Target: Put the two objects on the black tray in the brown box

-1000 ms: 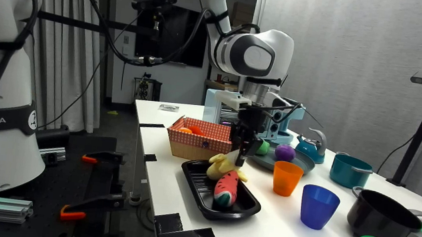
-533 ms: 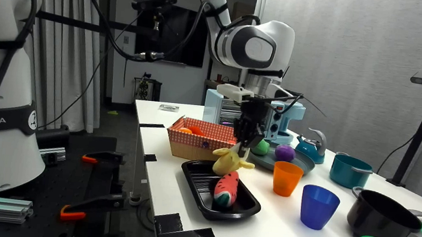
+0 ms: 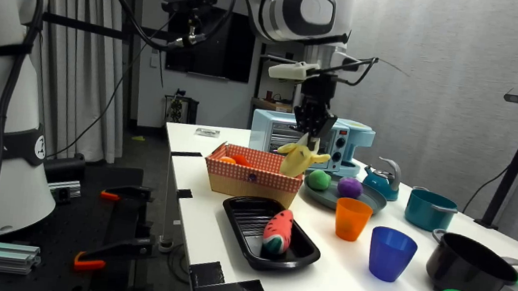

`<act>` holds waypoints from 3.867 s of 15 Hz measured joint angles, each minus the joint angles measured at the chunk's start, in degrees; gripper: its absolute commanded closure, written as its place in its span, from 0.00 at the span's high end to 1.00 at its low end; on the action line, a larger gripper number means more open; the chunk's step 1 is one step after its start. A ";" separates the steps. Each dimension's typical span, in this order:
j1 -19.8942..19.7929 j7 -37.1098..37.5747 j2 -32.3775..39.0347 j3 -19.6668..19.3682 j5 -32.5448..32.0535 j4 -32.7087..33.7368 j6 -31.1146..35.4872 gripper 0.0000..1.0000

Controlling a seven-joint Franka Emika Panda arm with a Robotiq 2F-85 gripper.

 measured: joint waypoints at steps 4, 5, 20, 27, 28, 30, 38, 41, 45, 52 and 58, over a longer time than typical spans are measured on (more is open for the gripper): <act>1.00 -0.04 -3.98 1.77 -0.54 0.04 0.00 0.03; 1.31 -0.06 -4.52 2.45 -0.54 0.09 -0.01 0.03; 4.74 -2.72 -4.66 7.74 0.88 -0.96 0.00 0.53; 4.74 -3.39 -4.68 7.73 0.88 -2.20 0.00 1.00; 4.73 -3.40 -4.68 7.71 0.88 -2.26 0.00 1.00; 4.69 -3.40 -4.69 7.63 0.89 -2.29 0.00 1.00; 3.78 -3.40 -4.84 6.25 1.52 -2.46 0.00 1.00; 2.91 -3.40 -5.16 5.11 1.98 -3.19 0.00 1.00; 1.49 -3.40 -5.63 3.46 2.80 -4.83 0.00 1.00; -0.97 -3.40 -6.90 0.67 3.79 -8.87 0.00 1.00; -2.37 -7.77 -7.32 -0.92 3.79 -12.08 0.00 1.00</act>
